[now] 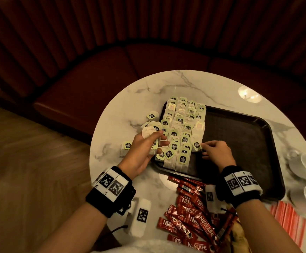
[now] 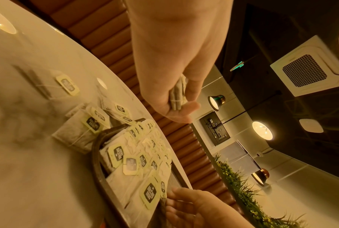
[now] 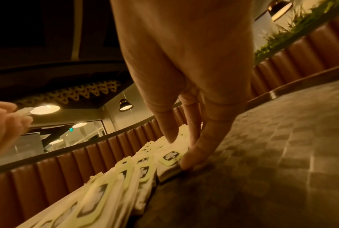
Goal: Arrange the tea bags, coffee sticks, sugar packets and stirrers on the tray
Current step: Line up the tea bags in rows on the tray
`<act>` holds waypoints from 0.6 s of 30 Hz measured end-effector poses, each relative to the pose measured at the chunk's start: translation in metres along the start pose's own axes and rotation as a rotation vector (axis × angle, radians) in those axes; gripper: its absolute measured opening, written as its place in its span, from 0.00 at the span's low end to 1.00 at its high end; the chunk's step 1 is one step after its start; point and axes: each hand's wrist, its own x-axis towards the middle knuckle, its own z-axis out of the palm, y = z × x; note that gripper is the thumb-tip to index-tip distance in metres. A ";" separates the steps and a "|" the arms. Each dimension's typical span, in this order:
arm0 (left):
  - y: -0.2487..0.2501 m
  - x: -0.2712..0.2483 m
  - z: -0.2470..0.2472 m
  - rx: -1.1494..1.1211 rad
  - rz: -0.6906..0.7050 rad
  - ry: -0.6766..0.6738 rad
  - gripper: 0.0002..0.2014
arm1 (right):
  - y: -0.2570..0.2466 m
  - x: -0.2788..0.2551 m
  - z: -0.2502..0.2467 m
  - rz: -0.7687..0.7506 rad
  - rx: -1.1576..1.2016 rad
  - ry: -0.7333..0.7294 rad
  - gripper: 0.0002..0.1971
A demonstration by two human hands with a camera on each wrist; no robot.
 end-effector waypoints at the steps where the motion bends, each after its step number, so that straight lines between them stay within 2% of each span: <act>1: 0.000 0.000 0.000 -0.022 -0.004 -0.001 0.06 | -0.001 -0.002 -0.002 -0.013 -0.011 0.018 0.13; 3: 0.001 0.001 0.002 -0.089 -0.020 -0.006 0.08 | -0.006 -0.011 -0.005 -0.071 -0.019 0.045 0.16; 5: 0.001 0.001 0.003 -0.154 -0.032 -0.016 0.08 | -0.016 -0.030 -0.004 -0.145 0.032 0.002 0.14; 9: -0.001 0.001 0.010 -0.139 -0.013 -0.048 0.11 | -0.038 -0.077 0.008 -0.276 0.221 -0.251 0.09; 13: -0.004 -0.002 0.018 -0.137 0.017 -0.078 0.15 | -0.049 -0.103 0.025 -0.272 0.434 -0.405 0.09; 16: -0.006 -0.005 0.020 -0.136 0.017 -0.101 0.22 | -0.052 -0.107 0.034 -0.221 0.640 -0.403 0.11; 18: -0.006 -0.004 0.020 -0.175 0.004 -0.119 0.27 | -0.052 -0.106 0.034 -0.236 0.684 -0.359 0.12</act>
